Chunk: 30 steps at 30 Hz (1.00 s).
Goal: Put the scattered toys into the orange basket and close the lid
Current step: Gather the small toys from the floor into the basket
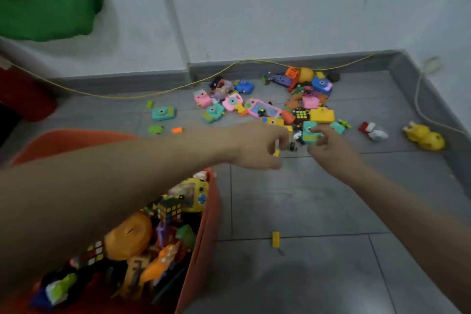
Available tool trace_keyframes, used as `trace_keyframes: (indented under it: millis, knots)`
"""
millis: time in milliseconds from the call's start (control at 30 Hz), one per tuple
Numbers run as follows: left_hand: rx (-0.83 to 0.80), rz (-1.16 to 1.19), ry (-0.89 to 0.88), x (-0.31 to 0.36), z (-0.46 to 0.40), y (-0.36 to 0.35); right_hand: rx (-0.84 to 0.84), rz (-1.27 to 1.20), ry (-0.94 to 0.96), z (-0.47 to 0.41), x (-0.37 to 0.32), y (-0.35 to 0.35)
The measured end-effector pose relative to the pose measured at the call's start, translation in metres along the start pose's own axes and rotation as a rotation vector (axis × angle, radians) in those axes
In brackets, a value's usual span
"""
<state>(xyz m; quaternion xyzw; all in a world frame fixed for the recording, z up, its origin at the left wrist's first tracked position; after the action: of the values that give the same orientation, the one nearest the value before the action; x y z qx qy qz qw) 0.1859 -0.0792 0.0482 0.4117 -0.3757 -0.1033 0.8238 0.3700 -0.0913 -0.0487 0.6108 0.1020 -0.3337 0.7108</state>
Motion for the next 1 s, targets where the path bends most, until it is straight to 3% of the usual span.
trace_keyframes:
  millis: [167, 267, 400, 600, 767, 867, 1000]
  knots:
    - [-0.380, -0.168, 0.170, 0.003, -0.030, -0.119, -0.160, 0.457, -0.065, -0.001, 0.094, -0.007]
    - [-0.459, -0.164, 0.241, -0.009, -0.026, -0.179, -0.245, 0.567, -0.030, -0.010, 0.106, -0.013]
    - [-0.484, -0.148, 0.258, -0.019, -0.024, -0.220, -0.216, 0.537, -0.006, -0.032, 0.100, -0.017]
    - [-0.362, -0.199, 0.108, -0.015, -0.044, -0.222, -0.009, 0.414, 0.044, -0.045, 0.087, -0.021]
    - [-0.009, 0.015, 0.244, -0.040, -0.088, -0.167, 0.096, 0.404, -0.009, -0.058, 0.097, -0.020]
    - [0.195, 0.159, 0.376, -0.068, -0.106, -0.134, 0.063, 0.502, -0.006, -0.065, 0.101, -0.020]
    - [0.302, 0.259, 0.545, -0.097, -0.113, -0.112, 0.070, 0.406, 0.001, -0.067, 0.098, -0.026]
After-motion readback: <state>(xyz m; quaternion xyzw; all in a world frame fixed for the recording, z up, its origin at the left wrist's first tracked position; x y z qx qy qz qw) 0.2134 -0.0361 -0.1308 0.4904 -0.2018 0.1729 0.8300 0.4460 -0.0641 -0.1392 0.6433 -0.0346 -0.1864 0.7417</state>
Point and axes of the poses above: each hand's wrist, its own z-axis away from the middle knuckle, its own y-axis out of the back of the hand, x = y × z, the point moved 6 cm from there along -z, towards the middle knuckle, and after that the axes turned 9 degrees about z, right-handed, at the moved point
